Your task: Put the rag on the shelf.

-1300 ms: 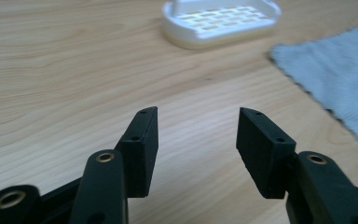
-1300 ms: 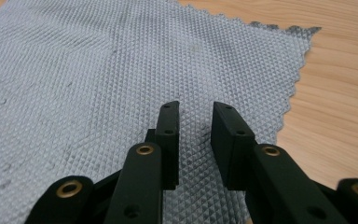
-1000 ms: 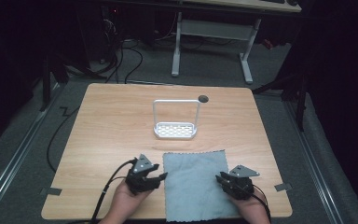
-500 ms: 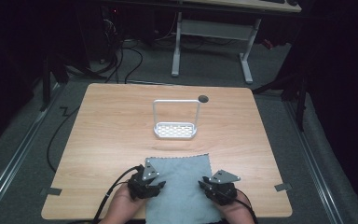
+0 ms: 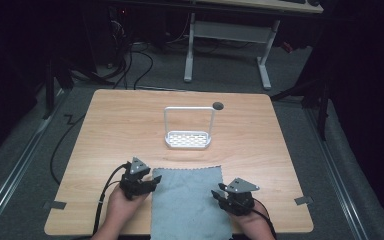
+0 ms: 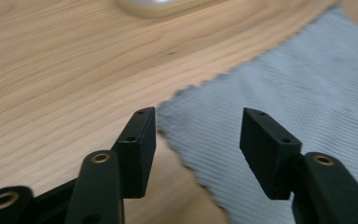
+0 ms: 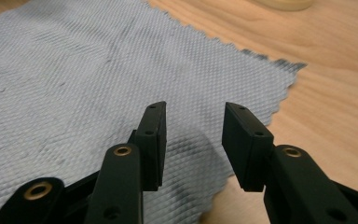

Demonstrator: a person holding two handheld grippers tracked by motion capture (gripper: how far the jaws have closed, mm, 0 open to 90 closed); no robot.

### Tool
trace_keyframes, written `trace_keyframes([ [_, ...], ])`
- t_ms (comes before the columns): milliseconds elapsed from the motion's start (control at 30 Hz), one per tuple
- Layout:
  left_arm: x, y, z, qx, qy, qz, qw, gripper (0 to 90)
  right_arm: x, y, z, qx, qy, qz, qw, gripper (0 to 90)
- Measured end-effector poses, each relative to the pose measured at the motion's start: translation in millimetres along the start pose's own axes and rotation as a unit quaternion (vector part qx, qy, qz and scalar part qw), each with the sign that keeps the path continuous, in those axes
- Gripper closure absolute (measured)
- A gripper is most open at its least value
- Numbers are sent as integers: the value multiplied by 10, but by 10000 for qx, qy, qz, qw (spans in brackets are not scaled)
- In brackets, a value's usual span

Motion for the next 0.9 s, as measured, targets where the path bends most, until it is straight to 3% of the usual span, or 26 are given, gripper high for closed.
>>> trace_keyframes([
  [67, 48, -33, 28, -98, 9, 32, 9999, 463, 11, -54, -75, -60, 129, 21, 9999, 609],
  [200, 141, -67, 31, -162, -11, 185, 9997, 477, 97, -277, -257, 146, 147, -90, 9997, 577],
  [333, 166, -39, 13, -142, -2, 45, 9999, 566, 221, -415, -388, 265, 232, -84, 9993, 560],
  [467, 184, -40, -17, -121, 103, 19, 9999, 634, 344, -381, -480, 435, 367, -67, 9984, 525],
  [533, 190, -28, -33, -142, 168, -48, 9997, 682, 410, -337, -503, 640, 283, -33, 9975, 507],
  [633, 192, -17, -32, -109, 156, -63, 9998, 786, 479, -308, -492, 526, 361, 126, 9979, 486],
  [733, 188, -4, -10, -252, 250, -73, 9993, 862, 523, -291, -516, 624, 408, 214, 9970, 469],
  [900, 191, 0, -26, -152, 234, -78, 9996, 890, 525, -288, -509, 591, 423, 184, 9972, 508],
])
Point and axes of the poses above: each handheld gripper's, and its own axes: x roughly forward along the jaws, y roughly out of its underside, z roughly to its left, the point moved 5 cm from there along x, roughly forward along the jaws
